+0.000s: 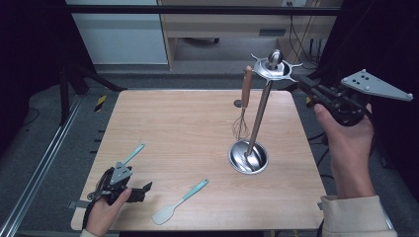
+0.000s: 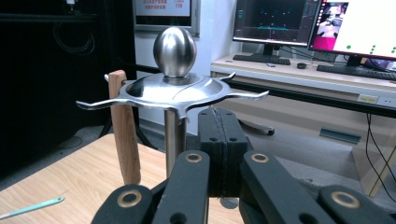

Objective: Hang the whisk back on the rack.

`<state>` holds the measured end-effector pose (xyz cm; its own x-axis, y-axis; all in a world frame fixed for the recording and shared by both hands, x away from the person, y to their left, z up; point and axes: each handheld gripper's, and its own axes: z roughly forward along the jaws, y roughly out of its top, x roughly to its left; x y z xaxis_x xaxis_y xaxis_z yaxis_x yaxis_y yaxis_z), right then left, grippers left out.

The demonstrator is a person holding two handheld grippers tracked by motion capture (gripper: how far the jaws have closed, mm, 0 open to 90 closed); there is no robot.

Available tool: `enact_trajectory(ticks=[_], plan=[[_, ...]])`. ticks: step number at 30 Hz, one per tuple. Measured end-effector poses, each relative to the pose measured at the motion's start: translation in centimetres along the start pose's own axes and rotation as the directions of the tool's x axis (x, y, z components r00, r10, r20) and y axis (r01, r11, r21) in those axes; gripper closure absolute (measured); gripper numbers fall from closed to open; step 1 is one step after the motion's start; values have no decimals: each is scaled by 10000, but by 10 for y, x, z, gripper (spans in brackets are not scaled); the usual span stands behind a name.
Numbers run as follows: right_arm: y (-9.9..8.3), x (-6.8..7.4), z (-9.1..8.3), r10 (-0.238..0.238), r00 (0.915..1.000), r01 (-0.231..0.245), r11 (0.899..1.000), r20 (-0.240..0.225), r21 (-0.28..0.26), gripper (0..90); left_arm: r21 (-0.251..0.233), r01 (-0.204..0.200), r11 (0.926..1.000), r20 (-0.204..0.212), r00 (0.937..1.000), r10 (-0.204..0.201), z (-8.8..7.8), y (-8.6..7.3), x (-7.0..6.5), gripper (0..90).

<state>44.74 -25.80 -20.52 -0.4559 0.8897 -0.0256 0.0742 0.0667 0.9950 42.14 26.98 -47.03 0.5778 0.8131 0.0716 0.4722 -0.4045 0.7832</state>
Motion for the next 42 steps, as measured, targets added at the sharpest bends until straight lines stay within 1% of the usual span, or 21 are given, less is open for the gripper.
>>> enact_trajectory(ticks=[3, 10, 17, 19, 22, 25, 28, 33, 38, 42], plan=[[-1, 2, 1, -43, 10000, 43, 10000, -55, 80, 900, 18, -28, 10000, -15, 10000, 28, 0, 0, 0, 61], [-1, 7, 1, -133, 9997, 134, 9999, -215, 68, 900, 62, -35, 10000, -51, 10000, 35, 1, 0, 0, 61], [1, 19, 1, -330, 9982, 333, 9994, -492, 55, 900, 96, -24, 10000, -72, 10000, 25, 1, 0, 1, 61], [2, 21, 1, -401, 9979, 404, 9992, -503, 58, 900, 108, -11, 9999, -94, 10000, 12, 0, 0, 1, 61], [0, 20, 1, -366, 9982, 370, 9993, -470, 79, 900, 118, 2, 9999, -90, 10000, -1, 0, -1, 2, 61], [-8, 19, -2, -307, 9987, 314, 9994, -395, 162, 900, 195, -8, 9998, -74, 10000, 9, 0, 0, 2, 61], [-21, 19, -5, -299, 9989, 310, 9990, -348, 320, 900, 288, -29, 9996, -46, 10000, 31, 0, 0, 3, 61], [-57, 25, -11, -255, 9993, 273, 9976, -280, 638, 894, 389, -36, 9992, -49, 10000, 38, -1, 0, 3, 61], [-104, 34, -11, 0, 9999, 15, 9952, -160, 974, 790, 455, 39, 9990, -17, 10000, -39, 0, 0, 4, 60], [-144, 39, -6, 435, 9991, -432, 9899, 12, 1348, 713, 349, 40, 9994, 22, 10000, -40, -2, 1, 5, 60]])
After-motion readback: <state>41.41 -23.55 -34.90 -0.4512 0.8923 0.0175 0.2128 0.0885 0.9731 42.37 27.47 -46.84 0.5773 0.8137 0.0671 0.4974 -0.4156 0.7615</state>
